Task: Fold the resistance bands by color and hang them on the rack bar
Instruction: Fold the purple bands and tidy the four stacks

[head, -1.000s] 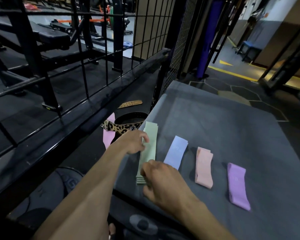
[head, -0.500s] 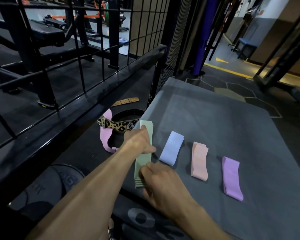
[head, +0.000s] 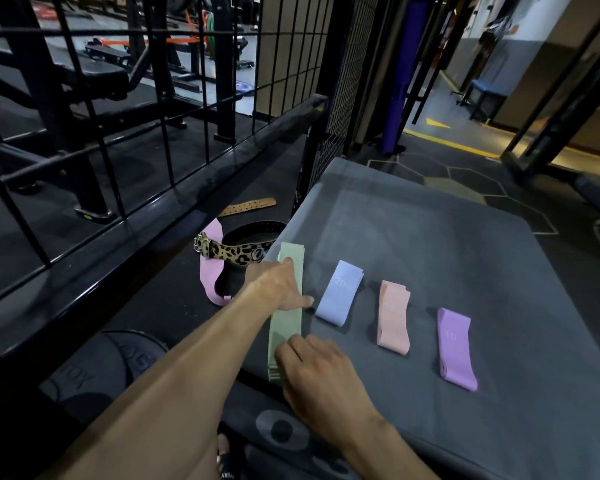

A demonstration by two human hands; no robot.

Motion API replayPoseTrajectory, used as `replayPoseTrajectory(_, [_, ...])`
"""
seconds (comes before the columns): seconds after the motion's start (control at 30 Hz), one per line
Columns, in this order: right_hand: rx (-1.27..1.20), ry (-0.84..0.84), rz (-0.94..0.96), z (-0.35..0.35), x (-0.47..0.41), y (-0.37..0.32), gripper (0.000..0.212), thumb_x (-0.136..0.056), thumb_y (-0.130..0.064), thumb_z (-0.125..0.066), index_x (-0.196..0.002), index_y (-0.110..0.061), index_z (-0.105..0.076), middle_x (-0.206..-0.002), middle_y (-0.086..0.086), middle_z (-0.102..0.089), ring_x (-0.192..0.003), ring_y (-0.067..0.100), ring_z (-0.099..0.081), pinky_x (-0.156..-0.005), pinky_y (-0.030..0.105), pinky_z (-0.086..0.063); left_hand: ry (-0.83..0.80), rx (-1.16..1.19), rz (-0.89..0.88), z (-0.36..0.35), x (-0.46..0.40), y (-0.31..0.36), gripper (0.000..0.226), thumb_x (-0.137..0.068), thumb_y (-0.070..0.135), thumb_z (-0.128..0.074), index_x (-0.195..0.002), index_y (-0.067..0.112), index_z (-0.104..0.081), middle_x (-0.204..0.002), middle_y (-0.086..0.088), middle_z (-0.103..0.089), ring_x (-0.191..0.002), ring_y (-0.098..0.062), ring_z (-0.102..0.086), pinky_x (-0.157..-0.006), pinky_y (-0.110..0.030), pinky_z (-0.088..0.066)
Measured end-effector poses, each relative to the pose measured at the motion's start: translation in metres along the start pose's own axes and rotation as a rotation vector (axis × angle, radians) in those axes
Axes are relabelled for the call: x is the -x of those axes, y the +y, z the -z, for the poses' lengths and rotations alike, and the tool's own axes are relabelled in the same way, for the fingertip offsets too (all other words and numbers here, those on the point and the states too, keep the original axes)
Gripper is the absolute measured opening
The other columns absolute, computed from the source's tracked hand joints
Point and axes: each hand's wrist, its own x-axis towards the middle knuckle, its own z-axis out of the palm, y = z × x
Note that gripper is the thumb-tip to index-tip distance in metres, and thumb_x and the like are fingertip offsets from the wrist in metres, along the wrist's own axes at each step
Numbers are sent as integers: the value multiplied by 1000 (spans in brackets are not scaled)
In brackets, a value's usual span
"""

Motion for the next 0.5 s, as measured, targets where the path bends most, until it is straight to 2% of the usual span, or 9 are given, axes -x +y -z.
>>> replayPoseTrajectory(0.07, [-6,-1,-8,2,0,0,38,-52,-22,-80,-79,-23,-54,-75,-4,-53,-62,19,-50,-52,29,-38,-17,123,-70,6,-2,-14,57,-81,68,-64,-110,22,-46,-108,-2,-63,-102,-30,-63,-82,-36,-48])
replayPoseTrajectory(0.13, [-16,6,-17,5,-1,0,38,-51,-21,-79,-78,-22,-52,-74,-4,-53,-62,20,-50,-52,30,-37,-30,339,-228,8,-5,-27,28,-85,47,-73,-96,26,-58,-90,4,-64,-87,-22,-63,-77,-31,-50])
replayPoseTrajectory(0.2, [-46,24,-5,10,-3,0,34,-53,-19,-76,-78,-21,-52,-74,-3,-53,-62,22,-50,-52,31,-37,-145,422,-356,7,-4,-36,5,-86,23,-74,-90,26,-73,-79,10,-65,-75,-11,-60,-72,-26,-49])
replayPoseTrajectory(0.3, [-118,16,-5,30,-13,3,16,-65,-20,-59,-81,-19,-55,-77,-1,-57,-64,23,-53,-53,33,-37,-291,463,-389,2,-3,-42,21,-86,13,-73,-88,33,-79,-72,19,-69,-65,0,-57,-67,-18,-46])
replayPoseTrajectory(0.4, [-182,-73,-125,54,-38,21,20,-76,-18,-60,-96,-19,-58,-89,0,-63,-76,25,-58,-62,36,-46,-328,518,-383,4,-3,-45,30,-87,14,-70,-69,39,-74,-60,18,-64,-61,-9,-54,-59,-24,-45])
replayPoseTrajectory(0.5, [-351,-114,-209,66,-73,56,19,-77,-26,-68,-92,-20,-59,-87,-4,-64,-78,20,-54,-72,40,-48,-341,566,-346,5,-3,-47,29,-89,5,-58,-66,21,-66,-59,12,-61,-60,-12,-55,-56,-22,-47])
